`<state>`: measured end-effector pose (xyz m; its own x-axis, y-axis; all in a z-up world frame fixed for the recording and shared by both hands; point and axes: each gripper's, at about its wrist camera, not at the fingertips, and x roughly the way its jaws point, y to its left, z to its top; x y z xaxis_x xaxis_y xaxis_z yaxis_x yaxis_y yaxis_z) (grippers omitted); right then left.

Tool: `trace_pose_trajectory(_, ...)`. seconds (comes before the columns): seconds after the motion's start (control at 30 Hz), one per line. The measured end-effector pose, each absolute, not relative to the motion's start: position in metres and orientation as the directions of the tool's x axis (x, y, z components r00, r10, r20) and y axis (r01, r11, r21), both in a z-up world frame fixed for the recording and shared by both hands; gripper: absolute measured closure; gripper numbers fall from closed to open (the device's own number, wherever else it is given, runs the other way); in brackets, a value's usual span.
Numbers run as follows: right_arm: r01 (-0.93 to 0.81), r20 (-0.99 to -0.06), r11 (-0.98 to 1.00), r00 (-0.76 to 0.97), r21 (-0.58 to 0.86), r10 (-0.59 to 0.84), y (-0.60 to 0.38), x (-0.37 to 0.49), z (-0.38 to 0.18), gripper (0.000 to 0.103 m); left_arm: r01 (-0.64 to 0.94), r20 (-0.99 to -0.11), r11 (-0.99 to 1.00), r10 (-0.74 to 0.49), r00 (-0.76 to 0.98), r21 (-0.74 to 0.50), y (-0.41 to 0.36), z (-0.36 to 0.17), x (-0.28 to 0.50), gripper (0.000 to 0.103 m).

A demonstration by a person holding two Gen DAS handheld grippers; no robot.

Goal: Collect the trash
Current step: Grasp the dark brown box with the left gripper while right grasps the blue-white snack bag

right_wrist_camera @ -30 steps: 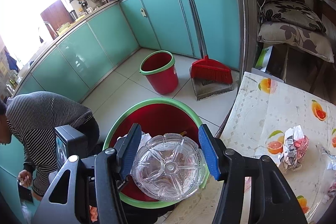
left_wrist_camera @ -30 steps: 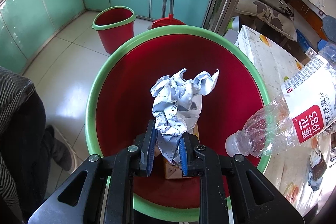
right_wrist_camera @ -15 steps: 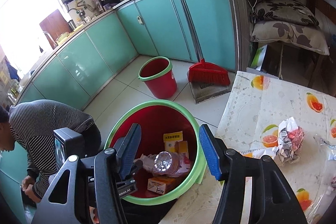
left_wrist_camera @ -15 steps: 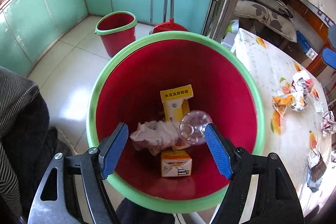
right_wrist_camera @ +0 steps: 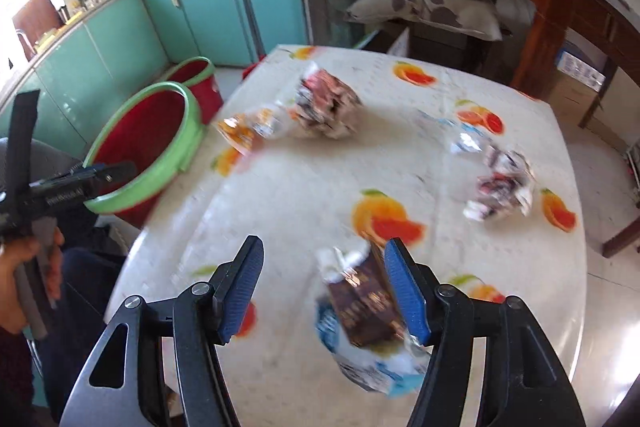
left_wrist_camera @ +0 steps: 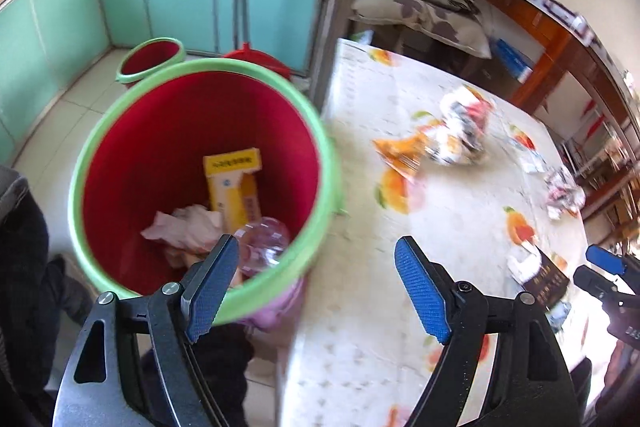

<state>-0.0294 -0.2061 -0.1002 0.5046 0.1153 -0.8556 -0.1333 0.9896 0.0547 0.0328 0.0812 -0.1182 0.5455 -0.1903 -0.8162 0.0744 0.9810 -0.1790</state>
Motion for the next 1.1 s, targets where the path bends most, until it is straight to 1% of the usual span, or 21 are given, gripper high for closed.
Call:
trace_pose_trajectory(0.1, -0.091, -0.878, 0.992, 0.465, 0.084, 0.116, -0.239, -0.049, -0.111, 0.041, 0.128, -0.818, 0.976, -0.216, 0.534, -0.174, 0.054, -0.116, 0.029, 0.023)
trace_pose_trajectory(0.2, -0.033, -0.890, 0.990, 0.435, 0.135, 0.135, -0.262, -0.062, -0.127, 0.041, 0.152, -0.821, 0.958, -0.285, 0.494, -0.242, 0.035, -0.116, 0.025, 0.023)
trace_pose_trajectory(0.23, -0.014, -0.889, 0.988, 0.435, 0.154, 0.144, -0.268, -0.065, -0.131, 0.041, 0.161, -0.818, 0.955, -0.295, 0.493, -0.247, 0.030, -0.115, 0.021, 0.023)
trace_pose_trajectory(0.37, 0.031, -0.886, 0.967, 0.407, 0.254, 0.220, -0.278, -0.065, -0.148, 0.041, 0.207, -0.820, 0.954, -0.293, 0.492, -0.217, 0.003, -0.110, 0.010, 0.023)
trace_pose_trajectory(0.47, 0.044, -0.888, 0.954, 0.381, 0.296, 0.258, -0.275, -0.062, -0.162, 0.042, 0.232, -0.823, 0.949, -0.304, 0.480, -0.215, -0.012, -0.109, 0.008, 0.023)
trace_pose_trajectory(0.5, 0.049, -0.885, 0.950, 0.381, 0.307, 0.267, -0.273, -0.063, -0.166, 0.059, 0.242, -0.824, 0.947, -0.306, 0.477, -0.212, -0.017, -0.108, 0.007, 0.023)
trace_pose_trajectory(0.53, 0.053, -0.883, 0.946, 0.377, 0.321, 0.278, -0.273, -0.064, -0.169, 0.088, 0.253, -0.824, 0.945, -0.310, 0.475, -0.209, -0.022, -0.107, 0.007, 0.023)
trace_pose_trajectory(0.63, 0.055, -0.866, 0.934, 0.396, 0.354, 0.305, -0.276, -0.070, -0.168, 0.088, 0.292, -0.824, 0.934, -0.325, 0.465, -0.204, -0.037, -0.105, 0.003, 0.023)
trace_pose_trajectory(0.73, 0.054, -0.862, 0.942, 0.423, 0.330, 0.277, -0.280, -0.079, -0.159, 0.088, 0.319, -0.824, 0.924, -0.345, 0.450, -0.212, -0.051, -0.106, 0.002, 0.023)
trace_pose_trajectory(0.83, 0.061, -0.854, 0.945, 0.450, 0.322, 0.262, -0.288, -0.087, -0.149, 0.088, 0.330, -0.828, 0.910, -0.377, 0.414, -0.250, -0.067, -0.111, 0.004, 0.023)
trace_pose_trajectory(0.97, 0.035, -0.868, 0.968, 0.452, 0.247, 0.206, -0.284, -0.090, -0.143, 0.088, 0.359, -0.827, 0.881, -0.435, 0.357, -0.308, -0.096, -0.116, 0.006, 0.023)
trace_pose_trajectory(1.03, 0.029, -0.864, 0.968, 0.459, 0.248, 0.207, -0.283, -0.091, -0.143, 0.088, 0.373, -0.829, 0.869, -0.452, 0.329, -0.326, -0.110, -0.120, 0.007, 0.023)
trace_pose_trajectory(1.1, 0.032, -0.859, 0.964, 0.463, 0.264, 0.220, -0.282, -0.093, -0.144, 0.088, 0.381, -0.843, 0.870, -0.440, 0.310, -0.314, -0.122, -0.127, 0.009, 0.023)
